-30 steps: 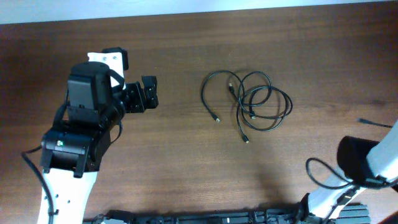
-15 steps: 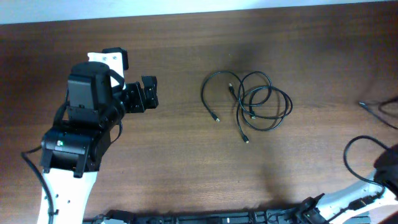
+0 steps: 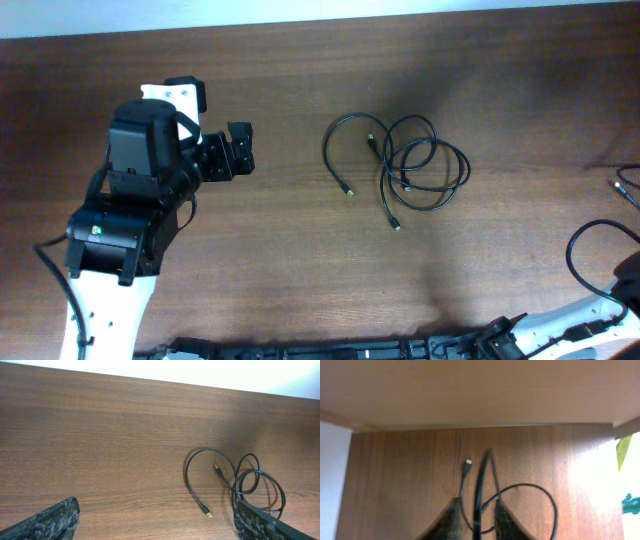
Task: Untangle cables
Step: 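Return the right gripper to the remaining cables on the table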
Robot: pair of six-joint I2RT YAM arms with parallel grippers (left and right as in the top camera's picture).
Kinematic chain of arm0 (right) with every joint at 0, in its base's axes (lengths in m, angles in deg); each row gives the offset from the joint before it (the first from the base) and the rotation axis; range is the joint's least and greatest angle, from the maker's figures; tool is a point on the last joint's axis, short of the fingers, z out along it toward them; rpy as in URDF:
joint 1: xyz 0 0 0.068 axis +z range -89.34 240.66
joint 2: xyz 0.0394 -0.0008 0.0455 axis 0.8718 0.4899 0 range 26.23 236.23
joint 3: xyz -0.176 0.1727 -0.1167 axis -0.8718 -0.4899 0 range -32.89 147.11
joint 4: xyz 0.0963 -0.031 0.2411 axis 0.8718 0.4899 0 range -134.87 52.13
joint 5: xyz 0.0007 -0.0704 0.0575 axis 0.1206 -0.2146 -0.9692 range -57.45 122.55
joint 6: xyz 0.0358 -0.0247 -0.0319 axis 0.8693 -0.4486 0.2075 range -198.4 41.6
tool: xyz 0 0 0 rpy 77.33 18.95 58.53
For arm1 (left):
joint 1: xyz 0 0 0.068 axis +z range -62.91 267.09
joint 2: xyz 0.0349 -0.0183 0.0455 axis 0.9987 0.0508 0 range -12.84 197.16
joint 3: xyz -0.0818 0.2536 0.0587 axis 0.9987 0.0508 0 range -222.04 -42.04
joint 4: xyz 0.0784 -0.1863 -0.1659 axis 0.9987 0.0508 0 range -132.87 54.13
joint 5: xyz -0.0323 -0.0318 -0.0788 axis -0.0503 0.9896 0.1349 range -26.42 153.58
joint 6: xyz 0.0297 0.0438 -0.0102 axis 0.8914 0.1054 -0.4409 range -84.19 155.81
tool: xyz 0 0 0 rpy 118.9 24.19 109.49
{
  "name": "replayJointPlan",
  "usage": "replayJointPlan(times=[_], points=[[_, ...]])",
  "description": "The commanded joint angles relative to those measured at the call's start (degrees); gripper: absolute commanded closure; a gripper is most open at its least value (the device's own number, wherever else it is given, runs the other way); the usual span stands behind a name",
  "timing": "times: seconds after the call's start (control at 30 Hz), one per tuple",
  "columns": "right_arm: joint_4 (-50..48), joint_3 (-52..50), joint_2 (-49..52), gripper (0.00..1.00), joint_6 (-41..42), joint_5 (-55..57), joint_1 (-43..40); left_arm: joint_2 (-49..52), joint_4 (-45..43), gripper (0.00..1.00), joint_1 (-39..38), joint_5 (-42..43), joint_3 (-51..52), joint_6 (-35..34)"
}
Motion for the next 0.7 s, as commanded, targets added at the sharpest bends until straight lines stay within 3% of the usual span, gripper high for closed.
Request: replayJointPlan(times=[0.0,0.07,0.3,0.67], points=[[0.4,-0.4,1.1,0.57,-2.5,-1.2,1.0,0.1,-0.3,0.01,0.3,-0.6,-0.7,0.9],[1.2,-0.4,1.8,0.41,-2.8,-1.6,1.3,0.1,-0.3,0.01,0.3,-0.6,-0.7,0.9],[2.2,-1.6,2.4,0.26,-3.6,-3.4,1.7,0.1,-0.3,0.01,0.3,-0.6,-0.7,0.9],[2.3,-7.3,2.5,0.22,-23.7,-20.9,10.3,0.1,-0.3,0.01,0.3,-0.6,-0.7,0.9]])
